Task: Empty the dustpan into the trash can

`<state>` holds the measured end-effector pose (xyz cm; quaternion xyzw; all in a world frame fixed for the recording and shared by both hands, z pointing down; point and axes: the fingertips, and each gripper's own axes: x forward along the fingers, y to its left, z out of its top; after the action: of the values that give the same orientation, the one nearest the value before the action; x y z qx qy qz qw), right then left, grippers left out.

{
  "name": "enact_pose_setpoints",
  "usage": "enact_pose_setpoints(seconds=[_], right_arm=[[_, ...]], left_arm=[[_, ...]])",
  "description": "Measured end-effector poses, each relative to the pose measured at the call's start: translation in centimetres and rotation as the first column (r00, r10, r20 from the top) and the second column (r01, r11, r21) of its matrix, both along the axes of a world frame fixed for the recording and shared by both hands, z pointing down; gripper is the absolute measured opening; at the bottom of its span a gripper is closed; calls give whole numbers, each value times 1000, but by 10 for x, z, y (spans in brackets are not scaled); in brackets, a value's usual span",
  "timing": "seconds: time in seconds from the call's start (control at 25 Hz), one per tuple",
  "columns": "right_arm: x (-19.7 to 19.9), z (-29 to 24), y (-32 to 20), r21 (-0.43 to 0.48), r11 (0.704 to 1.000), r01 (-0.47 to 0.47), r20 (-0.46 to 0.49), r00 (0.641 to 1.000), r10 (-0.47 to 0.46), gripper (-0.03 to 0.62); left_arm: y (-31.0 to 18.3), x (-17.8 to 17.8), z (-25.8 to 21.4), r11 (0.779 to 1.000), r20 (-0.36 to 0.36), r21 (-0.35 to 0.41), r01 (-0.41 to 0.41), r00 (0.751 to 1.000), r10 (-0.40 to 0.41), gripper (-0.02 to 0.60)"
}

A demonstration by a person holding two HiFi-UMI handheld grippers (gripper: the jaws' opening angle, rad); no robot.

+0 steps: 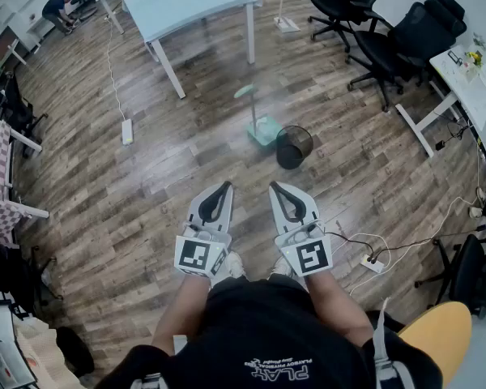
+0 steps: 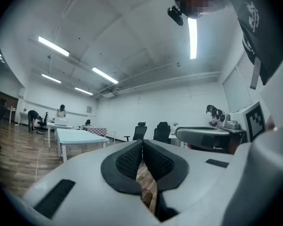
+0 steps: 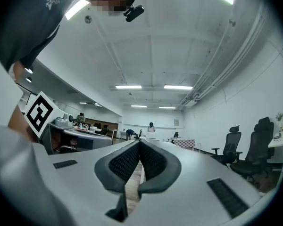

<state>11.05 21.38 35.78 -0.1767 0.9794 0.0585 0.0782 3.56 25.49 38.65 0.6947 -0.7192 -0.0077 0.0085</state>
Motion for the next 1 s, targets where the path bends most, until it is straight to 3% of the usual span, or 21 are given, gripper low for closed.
enact_pose_setpoints(seconds=[0.6,1.0], right_arm=[[-62,11,27,-2,1000,0,-15,1000,0,23],[-89,14,25,11,999,-33,-16,999,33,23]], left_arm=[[20,-53,9,996,-3,-14,-93,996,93,25],[21,-87,28,993,-50,-36,-112,993,110,25]])
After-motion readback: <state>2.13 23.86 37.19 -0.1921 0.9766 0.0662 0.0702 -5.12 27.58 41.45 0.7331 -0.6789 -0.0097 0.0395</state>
